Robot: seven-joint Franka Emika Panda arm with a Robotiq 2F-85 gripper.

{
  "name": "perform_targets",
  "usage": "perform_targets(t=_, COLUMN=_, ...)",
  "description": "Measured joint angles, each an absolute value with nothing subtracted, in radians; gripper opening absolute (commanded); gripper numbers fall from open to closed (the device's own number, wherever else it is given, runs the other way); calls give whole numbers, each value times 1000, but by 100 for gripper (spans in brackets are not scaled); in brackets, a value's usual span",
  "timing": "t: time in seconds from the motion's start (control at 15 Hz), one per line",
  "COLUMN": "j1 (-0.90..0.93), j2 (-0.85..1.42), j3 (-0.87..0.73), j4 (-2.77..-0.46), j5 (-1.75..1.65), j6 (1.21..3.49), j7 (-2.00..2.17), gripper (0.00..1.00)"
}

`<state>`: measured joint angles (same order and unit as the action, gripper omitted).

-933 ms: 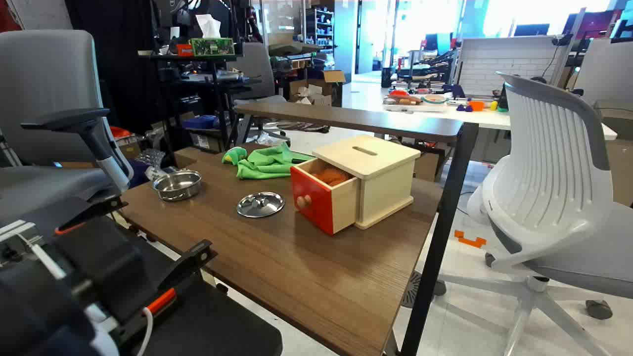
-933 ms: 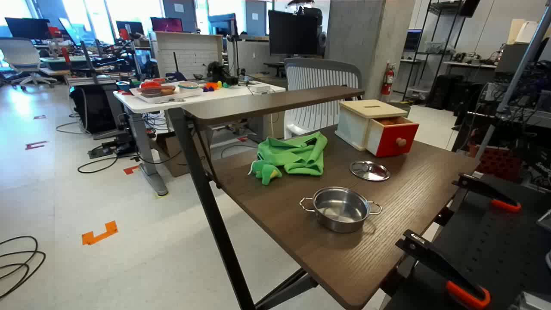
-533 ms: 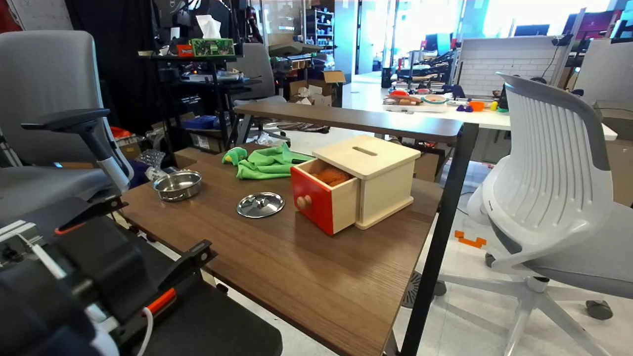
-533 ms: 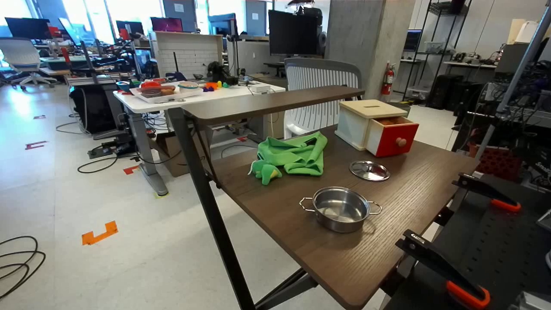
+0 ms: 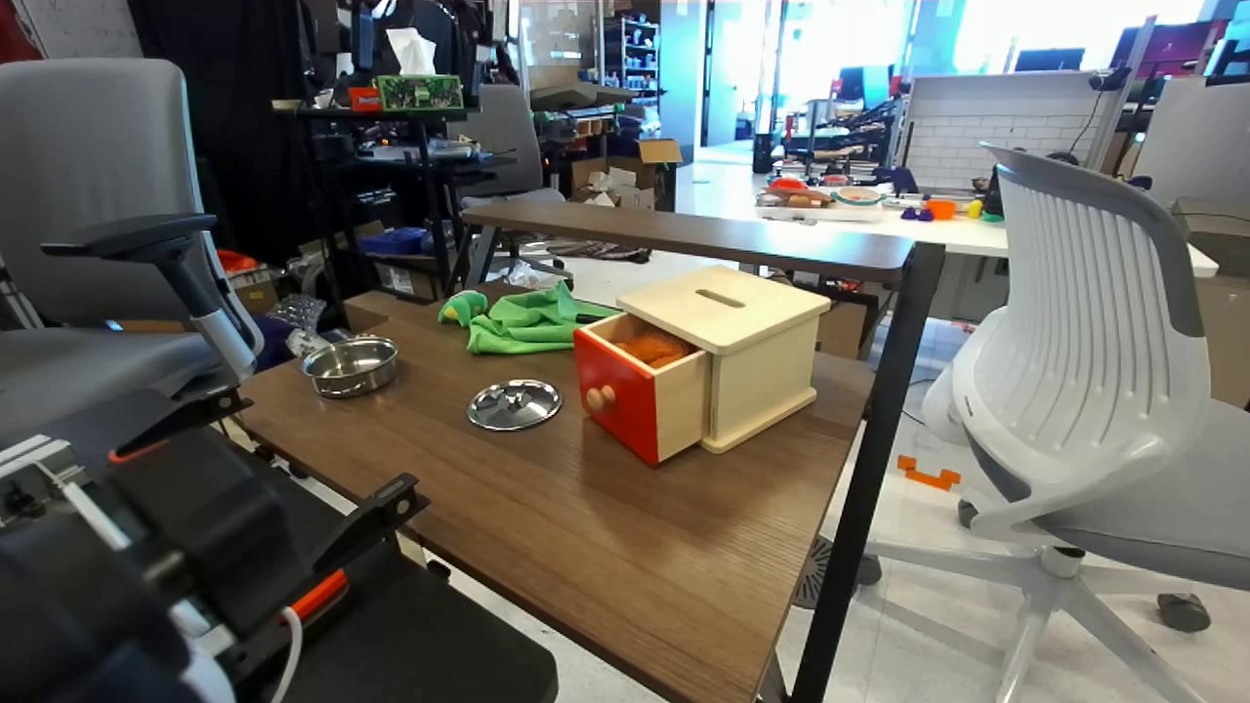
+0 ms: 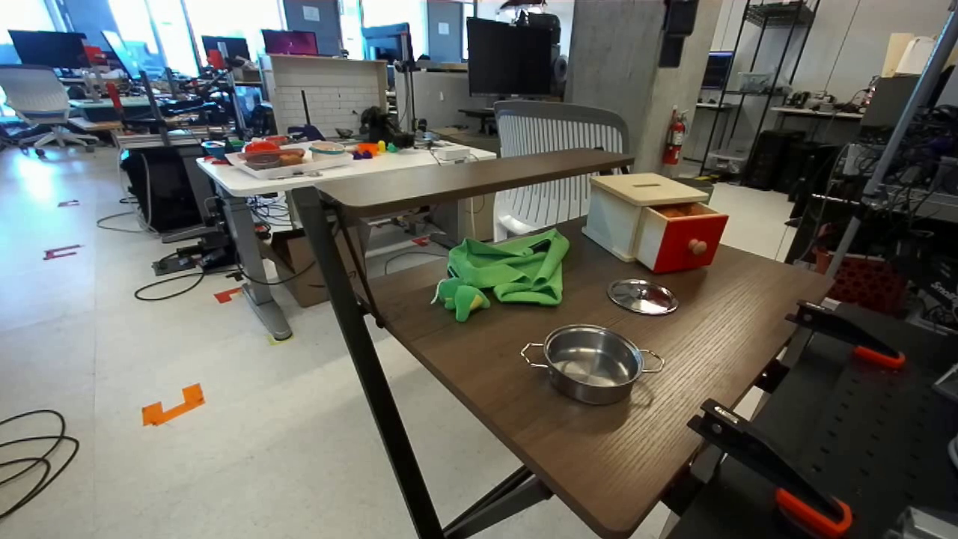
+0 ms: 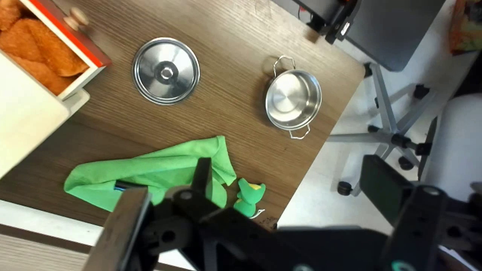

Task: Put the green plush toy in the silver pot.

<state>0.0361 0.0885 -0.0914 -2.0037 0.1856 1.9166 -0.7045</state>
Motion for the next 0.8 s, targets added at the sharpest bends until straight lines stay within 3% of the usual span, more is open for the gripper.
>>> perform_targets(t=0.8, j1=92, j2=449, j3=79, j4=-1807, j5=-71, j6=1886, j7=-523, gripper=100)
